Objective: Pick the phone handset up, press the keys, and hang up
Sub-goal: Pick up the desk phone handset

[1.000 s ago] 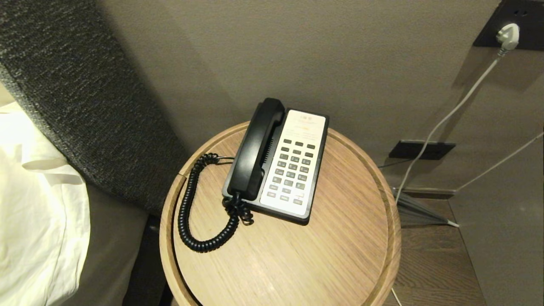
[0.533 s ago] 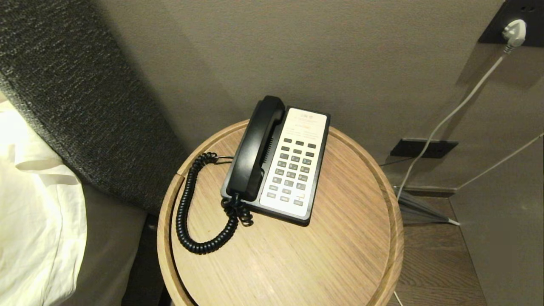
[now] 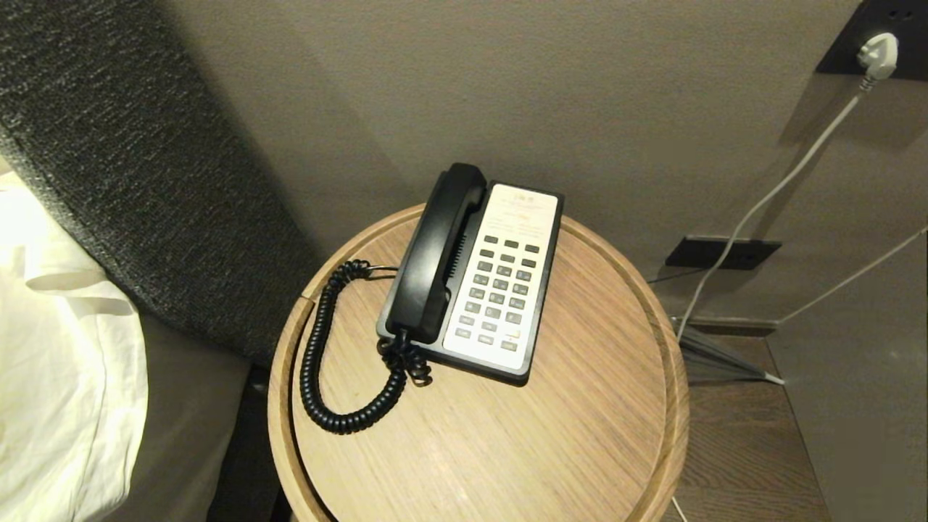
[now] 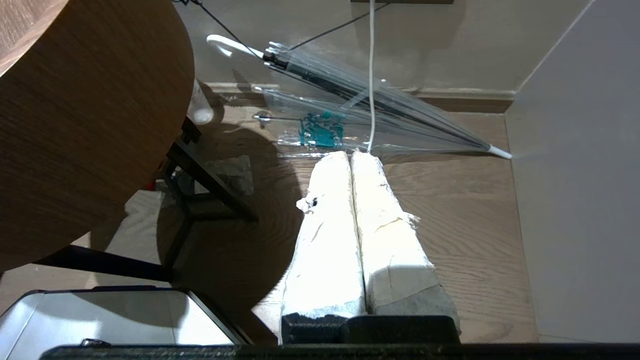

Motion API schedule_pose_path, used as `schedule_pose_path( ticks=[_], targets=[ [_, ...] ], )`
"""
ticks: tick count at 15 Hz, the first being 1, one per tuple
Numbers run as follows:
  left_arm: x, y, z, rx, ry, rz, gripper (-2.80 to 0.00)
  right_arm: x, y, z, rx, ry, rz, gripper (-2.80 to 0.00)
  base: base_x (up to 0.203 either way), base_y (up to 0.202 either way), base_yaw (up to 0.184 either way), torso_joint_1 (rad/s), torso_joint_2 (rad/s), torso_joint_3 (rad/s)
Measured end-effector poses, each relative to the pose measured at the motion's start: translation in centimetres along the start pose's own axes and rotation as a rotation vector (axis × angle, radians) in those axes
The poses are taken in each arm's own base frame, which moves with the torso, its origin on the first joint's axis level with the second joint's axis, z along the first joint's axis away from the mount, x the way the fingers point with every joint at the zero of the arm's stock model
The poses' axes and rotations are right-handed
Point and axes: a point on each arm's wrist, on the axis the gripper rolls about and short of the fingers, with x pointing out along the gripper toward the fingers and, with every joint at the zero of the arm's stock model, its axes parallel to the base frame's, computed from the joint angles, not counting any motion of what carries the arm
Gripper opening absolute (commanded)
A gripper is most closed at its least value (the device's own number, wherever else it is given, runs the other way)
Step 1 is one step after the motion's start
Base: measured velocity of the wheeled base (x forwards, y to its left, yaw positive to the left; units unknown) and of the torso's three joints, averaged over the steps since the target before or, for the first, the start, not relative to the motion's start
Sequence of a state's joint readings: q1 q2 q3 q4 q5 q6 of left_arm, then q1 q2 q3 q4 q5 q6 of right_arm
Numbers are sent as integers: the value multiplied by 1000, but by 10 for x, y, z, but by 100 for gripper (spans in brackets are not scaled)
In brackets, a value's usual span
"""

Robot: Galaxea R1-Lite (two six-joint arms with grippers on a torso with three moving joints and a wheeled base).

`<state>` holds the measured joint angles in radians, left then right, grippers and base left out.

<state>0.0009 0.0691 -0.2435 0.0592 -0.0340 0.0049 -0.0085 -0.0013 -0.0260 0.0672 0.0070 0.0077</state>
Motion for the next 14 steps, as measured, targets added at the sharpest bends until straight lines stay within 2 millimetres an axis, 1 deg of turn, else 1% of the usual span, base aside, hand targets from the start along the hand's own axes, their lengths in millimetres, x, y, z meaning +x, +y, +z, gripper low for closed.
schedule_pose_path(
  ticks=[1,2,3,4,5,7,9,10,11,12,13,14],
  targets=[
    [-1,-1,26,-12,8,-27,-280,0,0,0,0,0,0,-280,0,0,0,0,0,0],
    [2,-1,55,-25,25,-63,-280,0,0,0,0,0,1,-280,0,0,0,0,0,0],
    [10,-2,83,-40,52,-102,-280,0,0,0,0,0,2,-280,0,0,0,0,0,0],
    [21,-2,109,-56,91,-145,-280,0,0,0,0,0,1,-280,0,0,0,0,0,0],
    [39,-2,133,-74,138,-196,-280,0,0,0,0,0,1,-280,0,0,0,0,0,0],
    [85,-3,173,-111,230,-303,-280,0,0,0,0,0,0,-280,0,0,0,0,0,0],
    [135,-6,199,-133,292,-400,-280,0,0,0,0,0,1,-280,0,0,0,0,0,0],
    [156,-11,207,-139,313,-457,0,0,0,0,0,0,1,-280,0,0,0,0,0,0],
    [176,-19,211,-143,344,-520,0,0,0,0,0,0,1,-280,0,0,0,0,0,0],
    [191,-29,210,-144,382,-573,0,0,0,0,0,0,1,-280,0,0,0,0,0,0],
    [204,-41,206,-139,423,-612,0,0,0,0,0,0,1,-280,0,0,0,0,0,0],
    [212,-52,202,-130,454,-637,0,0,0,0,0,0,1,-280,0,0,0,0,0,0]
  ],
)
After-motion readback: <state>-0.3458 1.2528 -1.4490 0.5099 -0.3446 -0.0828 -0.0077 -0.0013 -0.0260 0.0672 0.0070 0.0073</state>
